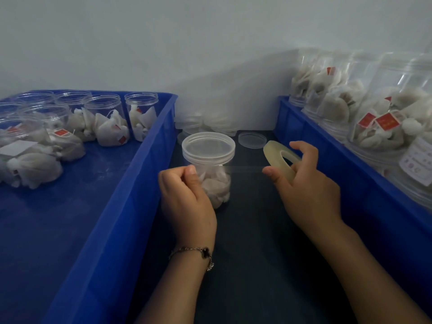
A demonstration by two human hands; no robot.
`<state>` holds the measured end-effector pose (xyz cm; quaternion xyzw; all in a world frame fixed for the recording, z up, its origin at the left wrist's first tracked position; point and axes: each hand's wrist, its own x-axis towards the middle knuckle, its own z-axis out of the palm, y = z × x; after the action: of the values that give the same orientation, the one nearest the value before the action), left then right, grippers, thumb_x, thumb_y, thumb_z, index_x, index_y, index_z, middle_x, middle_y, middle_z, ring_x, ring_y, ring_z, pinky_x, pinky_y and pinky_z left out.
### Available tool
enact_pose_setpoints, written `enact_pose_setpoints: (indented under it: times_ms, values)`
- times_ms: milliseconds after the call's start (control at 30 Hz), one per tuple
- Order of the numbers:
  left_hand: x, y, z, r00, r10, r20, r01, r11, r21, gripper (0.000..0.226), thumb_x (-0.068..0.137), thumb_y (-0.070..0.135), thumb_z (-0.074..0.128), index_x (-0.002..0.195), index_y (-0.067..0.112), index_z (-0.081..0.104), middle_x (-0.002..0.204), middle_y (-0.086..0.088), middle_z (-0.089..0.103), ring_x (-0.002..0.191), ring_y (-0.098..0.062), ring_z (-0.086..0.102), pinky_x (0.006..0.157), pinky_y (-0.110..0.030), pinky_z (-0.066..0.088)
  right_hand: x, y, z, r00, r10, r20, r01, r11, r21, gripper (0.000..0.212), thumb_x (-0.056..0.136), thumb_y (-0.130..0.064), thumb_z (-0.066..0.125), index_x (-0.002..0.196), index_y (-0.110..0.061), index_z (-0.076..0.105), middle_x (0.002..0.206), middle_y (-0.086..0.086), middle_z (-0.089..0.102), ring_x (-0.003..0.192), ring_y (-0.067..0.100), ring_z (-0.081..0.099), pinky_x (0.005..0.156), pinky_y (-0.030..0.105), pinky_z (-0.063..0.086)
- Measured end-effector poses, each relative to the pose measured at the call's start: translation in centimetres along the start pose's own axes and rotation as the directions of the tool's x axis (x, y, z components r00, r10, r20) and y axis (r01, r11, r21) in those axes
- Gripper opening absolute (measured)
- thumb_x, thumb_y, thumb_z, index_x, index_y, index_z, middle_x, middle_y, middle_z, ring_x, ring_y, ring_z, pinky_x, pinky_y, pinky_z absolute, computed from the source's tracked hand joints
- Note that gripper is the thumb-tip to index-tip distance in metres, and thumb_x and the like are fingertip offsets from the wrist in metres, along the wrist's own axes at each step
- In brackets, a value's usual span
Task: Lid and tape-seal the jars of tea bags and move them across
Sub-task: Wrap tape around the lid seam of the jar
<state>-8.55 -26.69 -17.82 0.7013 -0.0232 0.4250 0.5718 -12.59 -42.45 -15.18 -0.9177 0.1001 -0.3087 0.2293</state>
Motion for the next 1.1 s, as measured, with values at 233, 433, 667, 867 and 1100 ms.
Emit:
enact_pose_setpoints:
  times_ms: [233,433,667,867,1100]
  values:
    - [0.1,-0.1,-0.1,1.000,-0.018,0.023,0.018,1.000,0.022,0.015,0.092,0.032,0.039,0.084,0.019,0.041,0.081,0.019,0.037,0.077,0.023,0.043,0.067,0.001,0.036,0.4,0.1,0.5,1.000,0.025,-0.019,-0.025,1.000,0.009,0.068,0.064,-0.082,0.019,0.119,-0.043,0.016,0.110,0.006,0.064,0.069,0.017,0.050,0.062,0.031,0.034]
    - [0.2,-0.2,0.0,0.999,-0.044,0.028,0.044,0.999,0.027,0.011,0.093,0.027,0.043,0.085,0.019,0.043,0.082,0.018,0.038,0.080,0.026,0.042,0.069,0.003,0.035,0.5,-0.3,0.5,0.999,0.033,-0.013,-0.032,0.999,0.010,0.065,0.064,-0.081,0.019,0.118,-0.046,0.015,0.113,0.006,0.063,0.068,0.017,0.050,0.064,0.032,0.035]
    - [1.4,-1.2,-0.2,0.977,-0.212,-0.034,0.212,0.977,0.015,0.010,0.097,0.019,0.048,0.088,0.017,0.045,0.088,0.005,0.049,0.075,0.020,0.045,0.067,0.003,0.034,0.8,-0.3,0.5,0.996,0.065,-0.060,-0.062,0.997,0.053,0.062,0.070,-0.077,0.016,0.122,-0.042,0.018,0.078,-0.005,0.055,0.058,0.011,0.052,0.050,0.026,0.035]
    - [0.1,-0.5,-0.6,0.993,-0.046,0.113,0.056,0.994,-0.089,0.049,0.086,0.058,0.045,0.113,0.017,0.048,0.109,0.010,0.047,0.094,0.002,0.047,0.079,0.003,0.032,0.8,-0.4,0.6,0.997,0.067,-0.038,-0.066,0.997,0.034,0.075,0.069,-0.077,0.012,0.130,-0.034,0.022,0.077,-0.014,0.048,0.059,0.008,0.051,0.051,0.026,0.034]
    - [0.8,-1.3,-0.4,0.892,-0.202,0.405,0.299,0.934,-0.193,0.083,0.072,0.068,0.052,0.145,0.040,0.022,0.135,0.028,0.039,0.130,-0.001,0.039,0.108,-0.028,0.035,0.8,-0.1,0.3,0.996,0.087,-0.014,-0.086,0.996,0.013,0.078,0.067,-0.077,0.011,0.131,-0.033,0.021,0.082,-0.007,0.054,0.059,0.010,0.053,0.051,0.027,0.037]
